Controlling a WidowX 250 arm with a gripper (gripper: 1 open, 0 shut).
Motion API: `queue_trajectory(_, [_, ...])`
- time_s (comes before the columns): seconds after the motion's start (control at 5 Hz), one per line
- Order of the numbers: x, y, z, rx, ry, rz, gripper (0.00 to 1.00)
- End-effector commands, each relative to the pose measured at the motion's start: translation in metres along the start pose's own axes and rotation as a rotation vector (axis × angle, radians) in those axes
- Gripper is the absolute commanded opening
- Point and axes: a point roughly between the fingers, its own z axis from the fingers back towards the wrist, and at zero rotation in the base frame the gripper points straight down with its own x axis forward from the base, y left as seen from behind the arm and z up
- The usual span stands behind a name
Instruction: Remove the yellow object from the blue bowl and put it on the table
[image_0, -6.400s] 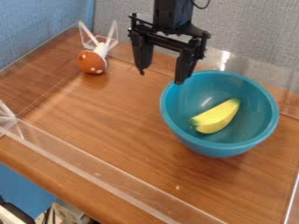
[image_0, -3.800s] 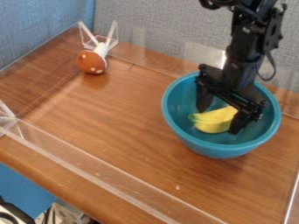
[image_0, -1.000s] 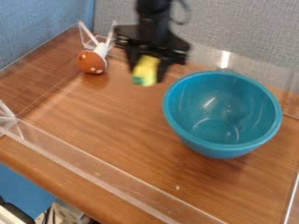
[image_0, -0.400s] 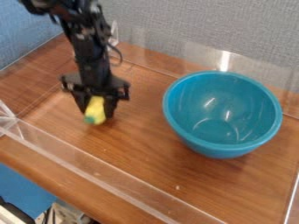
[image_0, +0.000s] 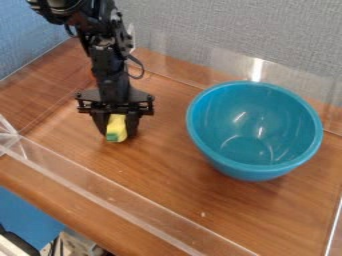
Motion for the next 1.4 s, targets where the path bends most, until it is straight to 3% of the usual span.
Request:
queue_trajectory(0.0, [0.001,-0.011,0.003,-0.017,-0.001,-0.006,0.0])
queue_trajectory(0.6, [-0.02,-0.026,0.003,-0.023,0.057,0.12,0.0])
queue_trajectory(1.0, [-0.005,-0.015,0.002,-0.026,0.097,0.228,0.0])
queue_trajectory(1.2, [-0.014,-0.008,0.002,-0.032,0.115,0.221,0.0])
